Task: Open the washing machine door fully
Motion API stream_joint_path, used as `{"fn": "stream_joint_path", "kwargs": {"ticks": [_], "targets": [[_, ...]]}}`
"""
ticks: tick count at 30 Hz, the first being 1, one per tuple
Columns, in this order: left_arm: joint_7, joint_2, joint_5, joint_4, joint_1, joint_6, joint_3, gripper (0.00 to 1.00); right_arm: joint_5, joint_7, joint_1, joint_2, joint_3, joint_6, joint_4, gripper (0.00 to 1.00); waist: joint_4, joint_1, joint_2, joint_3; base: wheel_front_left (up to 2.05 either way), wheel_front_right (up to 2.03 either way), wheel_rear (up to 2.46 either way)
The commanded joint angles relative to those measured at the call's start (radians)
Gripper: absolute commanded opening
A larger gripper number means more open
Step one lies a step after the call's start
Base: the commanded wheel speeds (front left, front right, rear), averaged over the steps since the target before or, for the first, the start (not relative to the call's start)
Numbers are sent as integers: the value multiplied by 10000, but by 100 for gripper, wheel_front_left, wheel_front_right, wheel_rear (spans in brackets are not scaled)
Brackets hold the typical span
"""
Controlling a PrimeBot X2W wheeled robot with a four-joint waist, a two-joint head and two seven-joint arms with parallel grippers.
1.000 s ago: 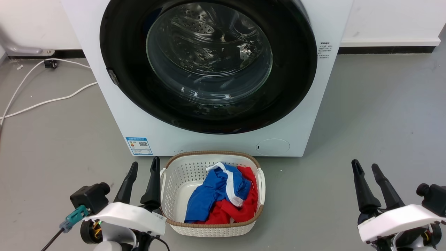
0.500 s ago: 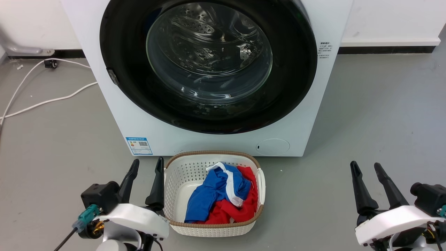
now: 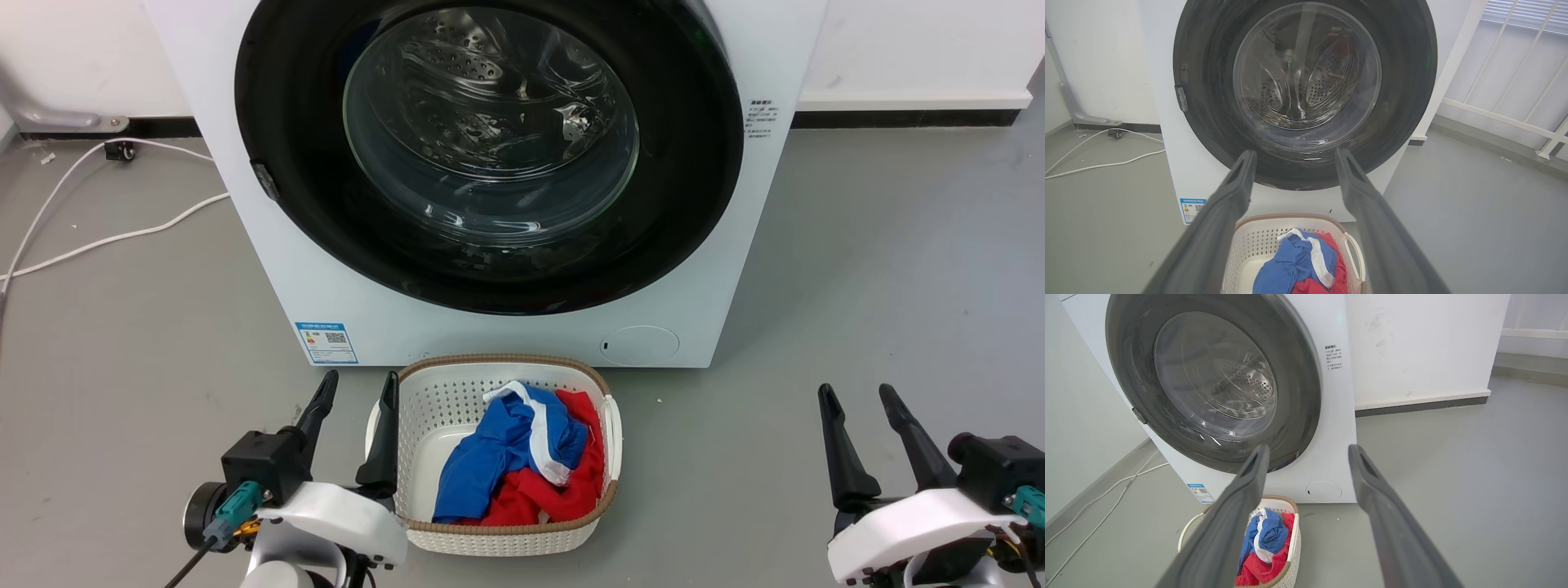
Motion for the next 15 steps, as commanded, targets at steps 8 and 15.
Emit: {"fn": "stream_joint_path", "kwargs": {"ticks": [8,15], "targets": [[-284,60,774,135,-244,140,-97,100,-939,-275,17,64,47,19,-128,100,25,0,0,29,0,0,0],[-404,108,1235,142,-246,242,-126,100,-1367,-409,42,98,18,12,-150,100,16,0,0,17,0,0,0]]}}
